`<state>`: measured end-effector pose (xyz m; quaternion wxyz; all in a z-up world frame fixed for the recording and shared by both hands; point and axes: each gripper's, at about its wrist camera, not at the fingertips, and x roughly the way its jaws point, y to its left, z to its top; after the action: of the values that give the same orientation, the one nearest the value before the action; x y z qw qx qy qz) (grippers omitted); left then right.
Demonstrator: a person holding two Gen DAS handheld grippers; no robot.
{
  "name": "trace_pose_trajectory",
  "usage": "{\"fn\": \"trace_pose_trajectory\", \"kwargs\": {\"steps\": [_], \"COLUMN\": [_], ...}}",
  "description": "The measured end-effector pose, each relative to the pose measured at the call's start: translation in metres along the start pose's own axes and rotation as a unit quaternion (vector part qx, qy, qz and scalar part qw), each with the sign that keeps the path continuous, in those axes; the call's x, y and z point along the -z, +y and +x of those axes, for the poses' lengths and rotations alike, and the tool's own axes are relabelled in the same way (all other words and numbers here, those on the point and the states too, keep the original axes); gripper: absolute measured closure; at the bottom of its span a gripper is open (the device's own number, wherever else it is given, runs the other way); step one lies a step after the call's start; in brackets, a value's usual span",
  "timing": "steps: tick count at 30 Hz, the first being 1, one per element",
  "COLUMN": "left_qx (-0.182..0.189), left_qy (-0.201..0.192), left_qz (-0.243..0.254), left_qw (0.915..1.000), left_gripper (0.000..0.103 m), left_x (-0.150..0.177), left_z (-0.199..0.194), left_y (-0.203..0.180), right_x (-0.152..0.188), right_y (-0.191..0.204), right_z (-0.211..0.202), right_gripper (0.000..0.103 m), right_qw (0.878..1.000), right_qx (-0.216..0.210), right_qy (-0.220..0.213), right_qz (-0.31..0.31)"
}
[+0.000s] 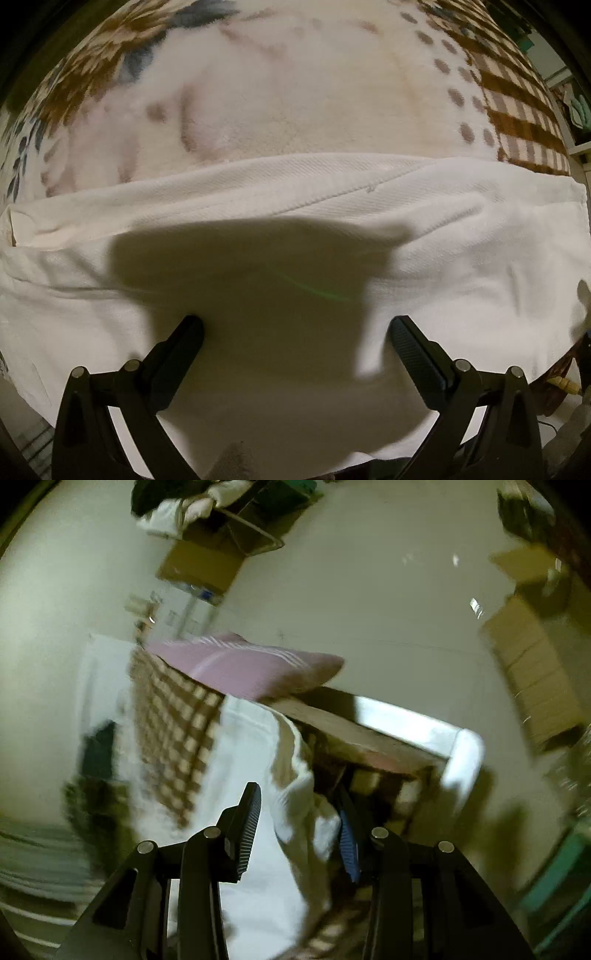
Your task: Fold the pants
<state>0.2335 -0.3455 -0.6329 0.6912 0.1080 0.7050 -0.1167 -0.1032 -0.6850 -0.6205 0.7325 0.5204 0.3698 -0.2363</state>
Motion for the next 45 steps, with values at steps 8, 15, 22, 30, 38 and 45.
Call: {"fn": "trace_pose_trajectory", "kwargs": {"steps": [8,15,22,30,38,45], "left_qx": [-0.001,-0.002,0.002,0.004,0.010,0.053], "left_qy": [0.011,0.011,-0.003,0.003,0.007,-0.022], "left_qz": [0.001,0.000,-0.002,-0.004,-0.002,-0.016], "left_qw": [0.9999,0.9999,1.0000,1.0000,0.9999,0.9982], "left_gripper": [0.000,0.000,0.000,0.000,0.000,0.000], "left_x": [-0.008,-0.015,-0.011,-0.012,-0.014,-0.003], "left_z": [0.003,0.005,0.004,0.006,0.002,-0.042], "left_y": [0.004,0.007,0.005,0.008,0.012,0.046], "right_x": [0.044,0.018,0.009,0.010,0.003,0.022], "right_y": [0.028,0.012,-0.001,-0.008,-0.004,0.056], "right_z": [0.005,0.022,0.040,0.047,0.068,0.007], "right_gripper": [0.060,0.060,0.063,0.064,0.094,0.096], "right_qw": [0.996,1.000,1.000,0.997,0.998,0.998], "right_qx": [0.051,-0.011,-0.020,-0.061,-0.042,-0.029], "right_qy": [0.004,-0.020,0.017,0.008,0.006,-0.028], "right_qz": [-0.079,0.003,0.013,0.038,0.039,-0.044]}}
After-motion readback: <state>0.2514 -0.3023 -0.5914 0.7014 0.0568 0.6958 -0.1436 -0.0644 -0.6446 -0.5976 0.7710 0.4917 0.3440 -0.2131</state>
